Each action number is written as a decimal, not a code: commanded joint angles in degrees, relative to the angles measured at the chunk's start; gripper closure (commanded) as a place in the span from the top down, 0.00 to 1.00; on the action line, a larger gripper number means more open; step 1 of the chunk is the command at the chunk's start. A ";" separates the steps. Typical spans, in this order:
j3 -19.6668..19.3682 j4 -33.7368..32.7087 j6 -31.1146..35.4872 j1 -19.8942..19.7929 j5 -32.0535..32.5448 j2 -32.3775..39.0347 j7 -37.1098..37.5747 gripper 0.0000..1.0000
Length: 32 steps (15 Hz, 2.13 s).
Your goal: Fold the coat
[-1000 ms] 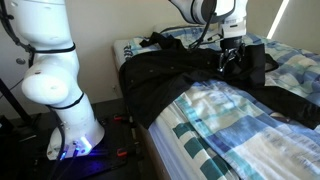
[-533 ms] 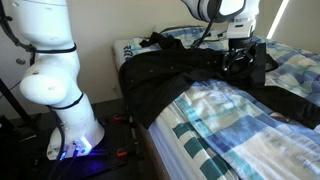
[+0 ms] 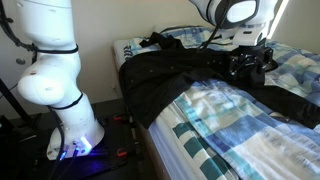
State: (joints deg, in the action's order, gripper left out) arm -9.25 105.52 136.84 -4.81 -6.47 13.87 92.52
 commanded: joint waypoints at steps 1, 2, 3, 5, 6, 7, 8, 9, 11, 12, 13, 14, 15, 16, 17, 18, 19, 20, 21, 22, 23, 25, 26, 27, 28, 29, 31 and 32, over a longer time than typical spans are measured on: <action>0.52 -2.00 3.89 -0.12 -3.80 5.52 1.74 1.00; 0.51 -2.21 5.18 -0.02 -4.60 6.89 1.88 1.00; 0.35 -2.51 6.37 0.14 -4.96 8.22 2.21 1.00; -0.15 -3.35 7.88 0.61 -4.98 10.69 2.99 1.00; -0.54 -4.00 8.17 0.78 -4.58 11.77 3.97 1.00; -0.74 -4.38 8.48 0.80 -4.46 12.48 4.61 1.00; -0.94 -4.96 8.55 0.77 -4.43 13.08 5.41 1.00; -1.19 -5.22 8.68 0.73 -4.37 13.26 6.13 1.00; -1.78 -5.10 9.38 0.88 -4.08 12.94 8.03 1.00; -1.96 -5.04 9.61 0.84 -4.07 12.78 8.74 1.00; -2.47 -4.91 10.01 1.04 -3.64 12.61 10.01 1.00; -2.90 -4.83 10.40 1.26 -3.20 12.60 11.15 1.00; -3.19 -4.86 10.59 1.44 -2.74 12.81 12.00 1.00; -3.29 -4.88 10.78 1.54 -2.56 13.15 12.59 1.00; -3.29 -4.90 10.82 1.59 -2.60 13.44 12.85 1.00; -3.32 -5.06 10.77 1.70 -2.58 13.78 13.40 1.00; -3.43 -5.15 10.78 1.80 -2.44 13.97 13.64 1.00; -3.58 -5.35 10.83 1.86 -2.29 14.17 14.07 1.00; -3.65 -5.53 10.86 1.85 -2.12 14.30 14.32 1.00; -3.73 -5.74 10.80 1.82 -1.98 14.38 14.35 1.00; -3.88 -6.13 10.70 1.83 -1.79 14.48 14.49 1.00; -4.26 -6.85 10.71 2.04 -1.23 14.80 15.16 1.00; -4.50 -7.46 10.61 2.14 -0.66 15.08 15.85 1.00; -4.80 -8.03 10.51 2.29 -0.07 15.35 16.48 1.00; -5.10 -8.89 10.34 2.35 0.65 15.80 17.21 1.00; -5.41 -9.69 10.12 2.44 1.30 16.26 17.76 1.00; -5.88 -11.45 9.70 2.51 2.34 17.35 18.64 1.00; -6.08 -12.40 9.43 2.52 2.92 17.89 19.17 0.82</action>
State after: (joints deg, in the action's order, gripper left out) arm -13.78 96.97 146.19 -3.09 -5.48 29.11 108.55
